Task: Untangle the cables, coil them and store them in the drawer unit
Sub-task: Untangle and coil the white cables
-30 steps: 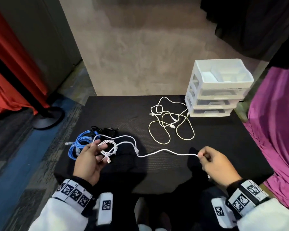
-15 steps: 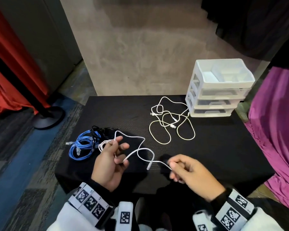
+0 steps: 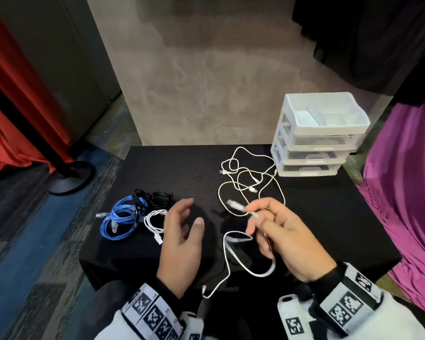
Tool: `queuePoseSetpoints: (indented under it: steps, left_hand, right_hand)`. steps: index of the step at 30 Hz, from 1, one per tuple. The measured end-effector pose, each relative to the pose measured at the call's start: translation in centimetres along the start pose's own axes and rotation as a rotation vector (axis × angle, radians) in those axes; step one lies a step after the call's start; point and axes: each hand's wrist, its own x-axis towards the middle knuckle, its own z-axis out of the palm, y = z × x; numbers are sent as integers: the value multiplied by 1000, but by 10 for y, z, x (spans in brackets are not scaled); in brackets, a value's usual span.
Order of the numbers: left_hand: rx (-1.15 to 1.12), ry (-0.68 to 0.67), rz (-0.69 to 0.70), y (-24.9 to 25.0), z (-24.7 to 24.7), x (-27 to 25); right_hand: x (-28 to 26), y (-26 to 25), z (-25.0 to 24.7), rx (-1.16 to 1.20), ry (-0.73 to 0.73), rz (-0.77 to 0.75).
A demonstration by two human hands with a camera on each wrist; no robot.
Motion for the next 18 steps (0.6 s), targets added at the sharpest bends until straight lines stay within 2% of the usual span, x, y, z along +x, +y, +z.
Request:
queuePoseSetpoints:
  steps: [2,3,5,6,9,11,13,15,16,18]
  left_hand:
    - [122,-231,270,9,0,-5]
    - [159,-362,301,15,2,-9]
    - [171,-551,192,24,9,-15]
    - [143,-590,132,25,13,-18]
    - [71,-584,3,24,14,-22]
    - [-82,-630,-180,26,9,-20]
    - [-354,-622,-353,38,1,-15]
    - [-714,-547,-483,55,-9,-6]
    - [-842,-487,-493,62,-14,-1]
    - [-957,-391,-414,66,-23,10]
  right_hand:
    - [-7,-5,4,-222,-204,-26]
    - [-10,-7,7,-318,-275,-51]
    - [-13,-14,12,-429,-284,-97]
    - [-13,-16,12,-453,-253,-111]
    - [-12,-18,9,-487,-175,-136]
    - [-10,-15,2,-474,-143,-137]
    - [-5,-8,-7,-426,-107,-107]
    - [-1,1,-14,-401,-72,-68]
    - [-1,7,-16,-405,-61,-53]
    - [-5,19,-13,-463,-67,-41]
